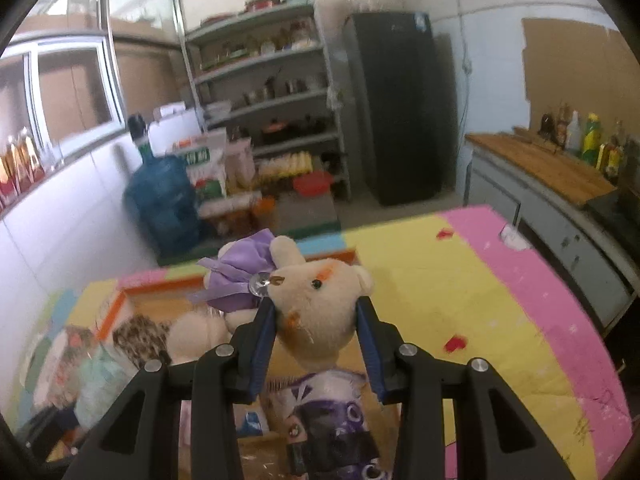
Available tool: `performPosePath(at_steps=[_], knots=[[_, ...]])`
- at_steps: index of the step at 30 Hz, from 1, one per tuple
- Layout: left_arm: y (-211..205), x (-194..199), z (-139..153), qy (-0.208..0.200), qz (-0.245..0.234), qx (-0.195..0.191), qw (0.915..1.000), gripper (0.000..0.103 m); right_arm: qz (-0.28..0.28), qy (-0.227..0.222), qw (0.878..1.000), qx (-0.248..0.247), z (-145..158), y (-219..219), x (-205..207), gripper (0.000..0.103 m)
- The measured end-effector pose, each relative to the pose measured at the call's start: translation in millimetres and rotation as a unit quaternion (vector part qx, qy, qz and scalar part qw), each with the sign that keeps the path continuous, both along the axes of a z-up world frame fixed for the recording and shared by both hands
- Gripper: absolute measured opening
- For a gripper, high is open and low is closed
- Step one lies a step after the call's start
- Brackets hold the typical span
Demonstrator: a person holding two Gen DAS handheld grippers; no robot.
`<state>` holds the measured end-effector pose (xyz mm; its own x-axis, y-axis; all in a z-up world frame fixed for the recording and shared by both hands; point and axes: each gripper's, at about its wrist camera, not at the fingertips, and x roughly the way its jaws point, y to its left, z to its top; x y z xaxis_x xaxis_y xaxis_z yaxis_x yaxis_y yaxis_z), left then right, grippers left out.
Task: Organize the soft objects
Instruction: 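Carry the tissue pack with the left gripper while the right carries the bunny plush to the tray, then lower the tissue pack and bunny plush into the tray and open both grippers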
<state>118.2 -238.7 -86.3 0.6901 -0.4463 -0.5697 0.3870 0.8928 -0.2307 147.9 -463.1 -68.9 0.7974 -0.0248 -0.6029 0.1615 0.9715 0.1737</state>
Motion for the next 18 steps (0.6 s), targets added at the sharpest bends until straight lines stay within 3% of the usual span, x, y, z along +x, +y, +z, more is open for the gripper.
performPosePath(at_steps=[6,12,18], knots=[[1,6,-3,0.012,0.0,-0.007,0.9999,0.052,-0.004,0.019,1.0,-0.021,-9,4,7,0.04],[3,8,-3,0.012,0.002,-0.017,0.9998,0.052,-0.026,0.001,1.0,-0.014,-6,-5,-1,0.04],[1,7,-4,0.016,-0.003,-0.016,0.9997,0.052,-0.015,0.02,1.0,-0.007,-16,-3,5,0.043]])
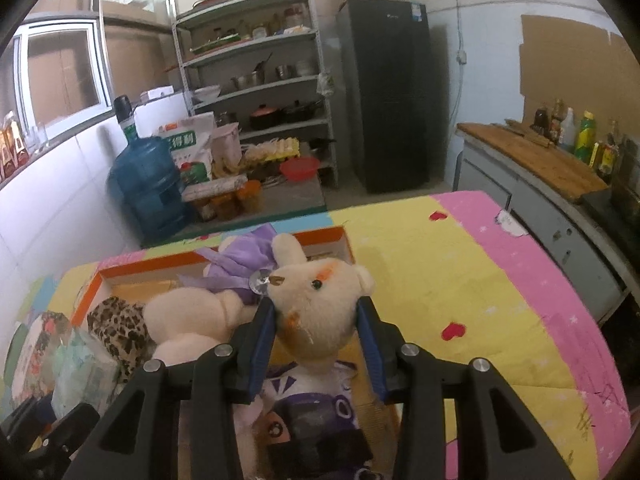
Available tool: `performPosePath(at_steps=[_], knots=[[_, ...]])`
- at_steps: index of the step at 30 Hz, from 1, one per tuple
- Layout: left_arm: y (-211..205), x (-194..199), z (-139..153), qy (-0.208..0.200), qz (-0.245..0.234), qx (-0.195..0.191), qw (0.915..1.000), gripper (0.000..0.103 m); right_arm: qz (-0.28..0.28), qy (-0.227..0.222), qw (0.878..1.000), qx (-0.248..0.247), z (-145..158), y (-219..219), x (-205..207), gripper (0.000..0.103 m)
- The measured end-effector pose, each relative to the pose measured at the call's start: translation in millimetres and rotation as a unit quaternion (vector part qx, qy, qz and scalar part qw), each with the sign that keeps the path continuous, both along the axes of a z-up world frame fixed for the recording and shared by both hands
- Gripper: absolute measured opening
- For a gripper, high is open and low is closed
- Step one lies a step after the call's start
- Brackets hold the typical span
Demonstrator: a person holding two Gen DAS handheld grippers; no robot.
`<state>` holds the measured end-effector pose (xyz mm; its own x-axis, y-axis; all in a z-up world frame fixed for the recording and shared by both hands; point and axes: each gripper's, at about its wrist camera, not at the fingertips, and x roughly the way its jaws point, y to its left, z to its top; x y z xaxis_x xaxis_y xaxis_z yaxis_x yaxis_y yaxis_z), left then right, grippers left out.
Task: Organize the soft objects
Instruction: 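Lower the tissue pack and bunny plush into the tray and open both grippers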
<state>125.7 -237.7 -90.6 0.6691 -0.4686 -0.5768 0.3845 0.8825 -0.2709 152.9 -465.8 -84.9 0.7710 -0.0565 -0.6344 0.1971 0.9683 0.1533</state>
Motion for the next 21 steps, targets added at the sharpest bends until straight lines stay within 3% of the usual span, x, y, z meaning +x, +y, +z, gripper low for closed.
performPosePath(at_steps=[3,5,7,9,13,21], knots=[[-2,1,0,0.007,-0.005,-0.004,1.0,0.054,-0.002,-0.003,1.0,0.014,-1,-6,-1,0.044],[-4,0,0,0.01,-0.008,-0.004,0.9999,0.054,-0.004,-0.01,1.0,0.015,0,-7,-3,0.052],[-7,-3,0,0.007,-0.008,0.0,0.9999,0.06,-0.008,-0.016,1.0,0.01,2,-7,-4,0.068],[-7,-8,3,-0.004,-0.007,0.0,1.0,0.064,-0.009,-0.023,1.0,0.012,4,-8,-7,0.071],[-5,-15,10,-0.024,-0.006,-0.004,0.9997,0.07,-0.011,-0.035,0.999,0.02,6,-12,-12,0.071],[2,-25,22,-0.04,0.002,-0.002,0.9992,0.07,-0.009,-0.071,0.996,0.044,13,-18,-26,0.071]])
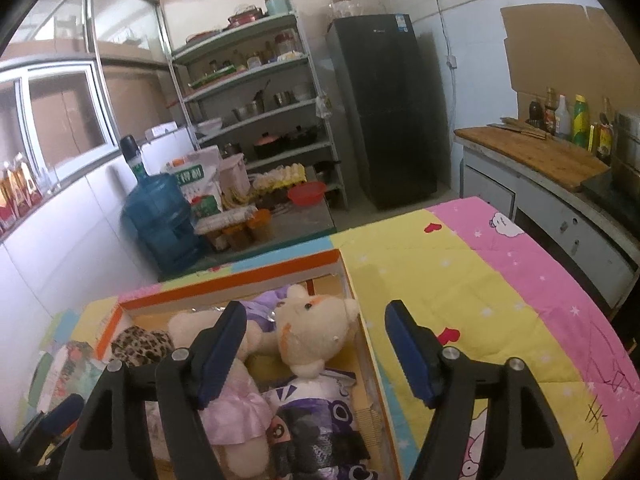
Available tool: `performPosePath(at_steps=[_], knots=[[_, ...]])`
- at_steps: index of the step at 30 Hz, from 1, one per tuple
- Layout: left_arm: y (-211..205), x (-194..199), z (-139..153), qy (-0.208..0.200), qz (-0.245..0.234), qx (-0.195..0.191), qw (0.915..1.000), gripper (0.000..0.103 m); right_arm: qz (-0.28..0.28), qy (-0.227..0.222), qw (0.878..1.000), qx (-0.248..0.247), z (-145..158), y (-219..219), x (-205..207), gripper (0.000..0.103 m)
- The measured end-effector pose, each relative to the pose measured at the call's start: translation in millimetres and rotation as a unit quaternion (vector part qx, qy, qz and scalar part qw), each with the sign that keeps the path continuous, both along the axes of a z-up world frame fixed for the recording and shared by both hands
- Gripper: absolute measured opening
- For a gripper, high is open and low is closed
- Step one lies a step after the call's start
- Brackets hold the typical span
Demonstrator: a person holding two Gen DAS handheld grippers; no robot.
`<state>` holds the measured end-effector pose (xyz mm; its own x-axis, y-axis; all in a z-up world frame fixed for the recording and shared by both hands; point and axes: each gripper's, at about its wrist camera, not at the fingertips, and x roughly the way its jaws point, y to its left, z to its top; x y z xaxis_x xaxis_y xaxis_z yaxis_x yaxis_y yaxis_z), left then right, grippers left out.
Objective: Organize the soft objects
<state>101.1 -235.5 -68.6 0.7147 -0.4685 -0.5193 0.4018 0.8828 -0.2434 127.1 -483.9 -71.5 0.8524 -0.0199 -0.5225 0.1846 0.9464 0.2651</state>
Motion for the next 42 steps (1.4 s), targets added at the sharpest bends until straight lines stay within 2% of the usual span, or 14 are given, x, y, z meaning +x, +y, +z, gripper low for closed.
performPosePath(at_steps=[7,21,35,42], knots=[[9,-8,5,-0.008,0.012,0.011,0.9998,0.07,0.012,-0.011,1.0,0.005,5,6,-12,0.071],[50,-30,15,-0.029,0.064,0.03,0.9971,0.07,0.054,-0.027,0.998,-0.004,23,57,-45,0.071],[95,-58,26,-0.048,0.108,0.024,0.9927,0.07,0.081,-0.036,0.995,-0.044,40,112,-81,0.071],[115,-75,29,-0.053,0.114,0.029,0.9917,0.07,0.085,-0.045,0.994,-0.059,45,142,-100,0.071]])
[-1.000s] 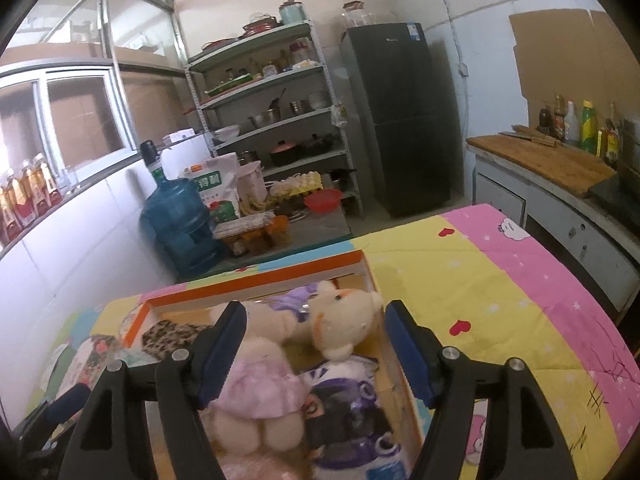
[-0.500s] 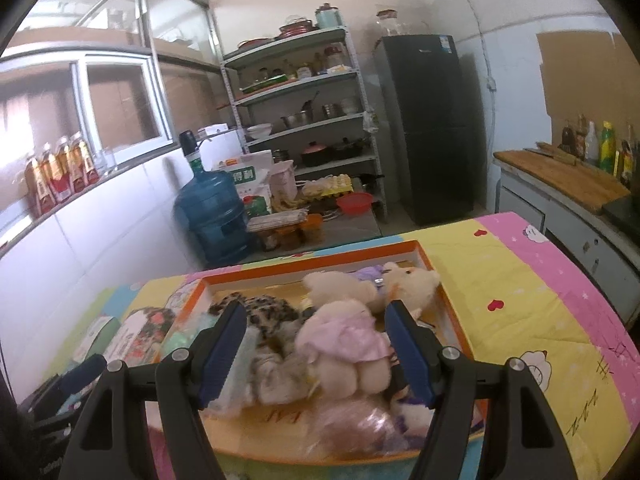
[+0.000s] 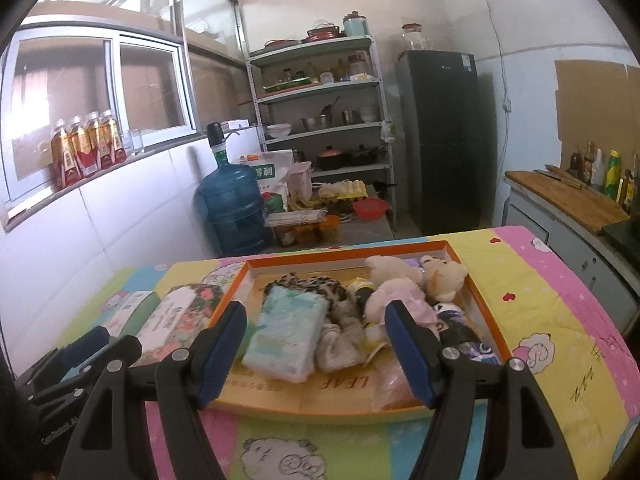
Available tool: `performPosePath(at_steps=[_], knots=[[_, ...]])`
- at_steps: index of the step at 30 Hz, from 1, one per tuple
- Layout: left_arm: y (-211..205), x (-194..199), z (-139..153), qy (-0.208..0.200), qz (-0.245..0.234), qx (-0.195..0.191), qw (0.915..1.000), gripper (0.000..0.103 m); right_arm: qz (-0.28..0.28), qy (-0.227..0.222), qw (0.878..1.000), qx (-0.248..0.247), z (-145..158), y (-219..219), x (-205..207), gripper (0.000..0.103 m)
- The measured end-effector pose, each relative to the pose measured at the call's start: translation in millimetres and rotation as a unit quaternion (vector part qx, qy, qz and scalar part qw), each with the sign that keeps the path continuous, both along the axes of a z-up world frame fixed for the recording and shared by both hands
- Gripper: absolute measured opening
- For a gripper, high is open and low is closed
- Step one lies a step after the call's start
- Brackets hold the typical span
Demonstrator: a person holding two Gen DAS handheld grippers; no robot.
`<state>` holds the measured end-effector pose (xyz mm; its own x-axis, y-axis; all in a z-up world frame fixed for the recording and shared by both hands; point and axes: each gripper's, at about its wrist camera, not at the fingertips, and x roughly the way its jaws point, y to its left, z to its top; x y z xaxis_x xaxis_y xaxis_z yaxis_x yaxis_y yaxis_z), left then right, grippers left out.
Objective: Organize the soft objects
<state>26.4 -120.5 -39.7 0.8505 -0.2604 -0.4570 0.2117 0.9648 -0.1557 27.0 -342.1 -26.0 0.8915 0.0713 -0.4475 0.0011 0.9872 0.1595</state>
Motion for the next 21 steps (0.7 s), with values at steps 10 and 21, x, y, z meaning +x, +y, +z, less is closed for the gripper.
performPosePath(at_steps=[10,21], knots=[[30,-22,6,-0.007,0.014,0.013,0.9998,0.07,0.007,-0.006,1.0,-0.005,0,40,-24,0.071],[57,-49,13,-0.03,0.044,0.037,0.9979,0.07,0.012,-0.008,1.0,-0.007,-5,73,-47,0.071]])
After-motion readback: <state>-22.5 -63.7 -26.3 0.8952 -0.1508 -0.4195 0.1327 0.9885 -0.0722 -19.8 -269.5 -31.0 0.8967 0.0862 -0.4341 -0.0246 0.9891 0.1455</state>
